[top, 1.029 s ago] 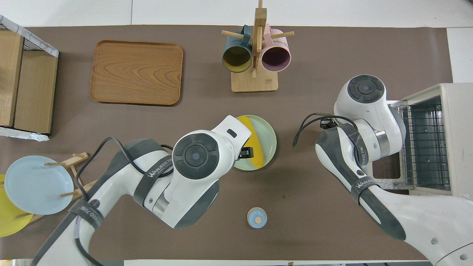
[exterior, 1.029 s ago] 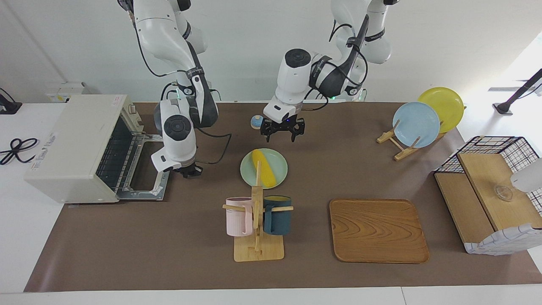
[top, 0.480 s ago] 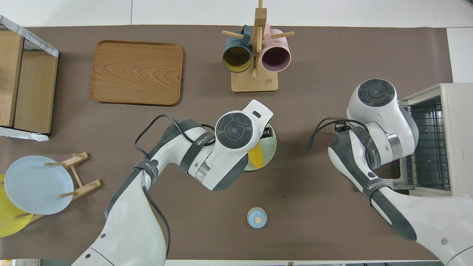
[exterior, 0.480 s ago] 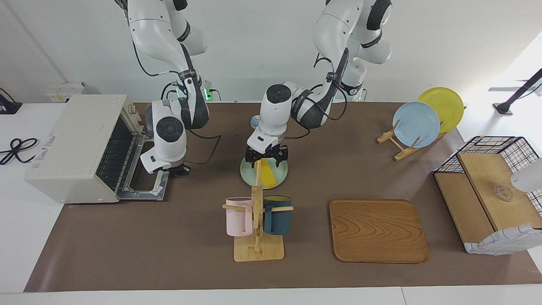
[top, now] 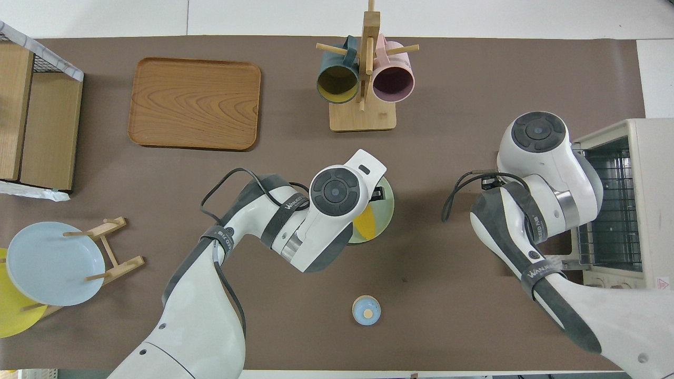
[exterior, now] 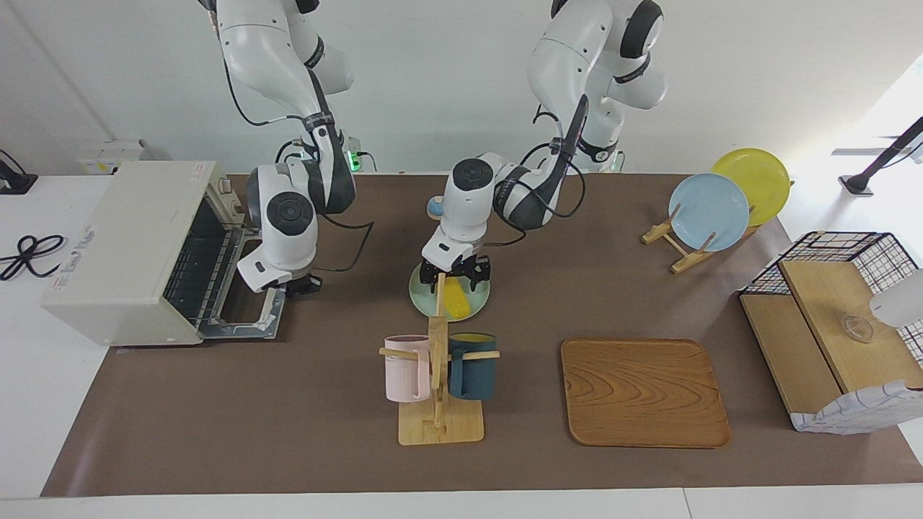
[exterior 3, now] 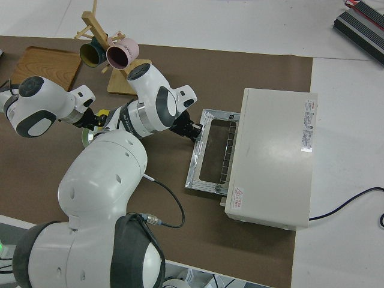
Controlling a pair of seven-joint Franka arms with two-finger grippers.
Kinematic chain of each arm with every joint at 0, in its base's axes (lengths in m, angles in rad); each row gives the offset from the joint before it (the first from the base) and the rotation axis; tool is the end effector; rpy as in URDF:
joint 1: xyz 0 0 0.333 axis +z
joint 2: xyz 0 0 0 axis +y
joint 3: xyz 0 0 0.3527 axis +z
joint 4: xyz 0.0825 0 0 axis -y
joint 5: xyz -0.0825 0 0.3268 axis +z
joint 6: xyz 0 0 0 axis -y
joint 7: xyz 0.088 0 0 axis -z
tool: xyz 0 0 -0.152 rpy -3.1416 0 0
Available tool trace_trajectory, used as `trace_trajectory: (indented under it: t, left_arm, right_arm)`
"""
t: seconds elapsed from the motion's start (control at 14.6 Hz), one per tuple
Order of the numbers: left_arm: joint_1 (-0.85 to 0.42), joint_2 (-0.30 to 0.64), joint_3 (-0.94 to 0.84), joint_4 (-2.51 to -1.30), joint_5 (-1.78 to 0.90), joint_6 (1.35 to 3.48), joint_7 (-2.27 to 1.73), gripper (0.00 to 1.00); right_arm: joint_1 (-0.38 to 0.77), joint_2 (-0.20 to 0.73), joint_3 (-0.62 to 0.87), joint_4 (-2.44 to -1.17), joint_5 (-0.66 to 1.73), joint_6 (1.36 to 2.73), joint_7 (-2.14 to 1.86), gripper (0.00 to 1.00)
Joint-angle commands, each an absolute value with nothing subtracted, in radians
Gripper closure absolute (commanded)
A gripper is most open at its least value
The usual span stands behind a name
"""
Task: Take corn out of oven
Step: 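Carry the corn with the left gripper onto the wooden tray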
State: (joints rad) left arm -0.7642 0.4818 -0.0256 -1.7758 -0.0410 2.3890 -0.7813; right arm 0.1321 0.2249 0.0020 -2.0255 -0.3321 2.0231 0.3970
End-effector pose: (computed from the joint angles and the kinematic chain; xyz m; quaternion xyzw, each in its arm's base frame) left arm 0.4568 -0.4606 0.3249 0.9976 0.0116 0.0317 0.0611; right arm 0.5196 0.0377 0.3534 0.9831 -0.0406 -0.0714 0.1638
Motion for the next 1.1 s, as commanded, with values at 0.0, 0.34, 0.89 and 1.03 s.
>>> trace_trajectory:
  t: [0.0,0.34,0.89,1.03]
  left_arm:
    - [-0.785,0.472,-0.011,-1.789,-0.023,2.413,-0.810,0.30]
    - [-0.773,0.474,-0.011,-1.760,-0.029,2.393,-0.816,1.00]
    - [-0.611,0.339,-0.003,-1.727,-0.009,2.227,-0.793,1.00]
    - [-0.514,0.354,-0.006,-1.688,0.008,2.230,-0.703,1.00]
  right_arm:
    - [0.075,0.144,0.006,-1.999,-0.367,1.908,0.289,1.00]
    - [-0.027,0.065,0.006,-1.994,-0.367,1.841,0.103,1.00]
    - [-0.115,0.008,0.011,-1.864,-0.353,1.702,-0.089,1.00]
    - [-0.109,0.008,0.017,-1.758,-0.321,1.613,-0.094,1.00]
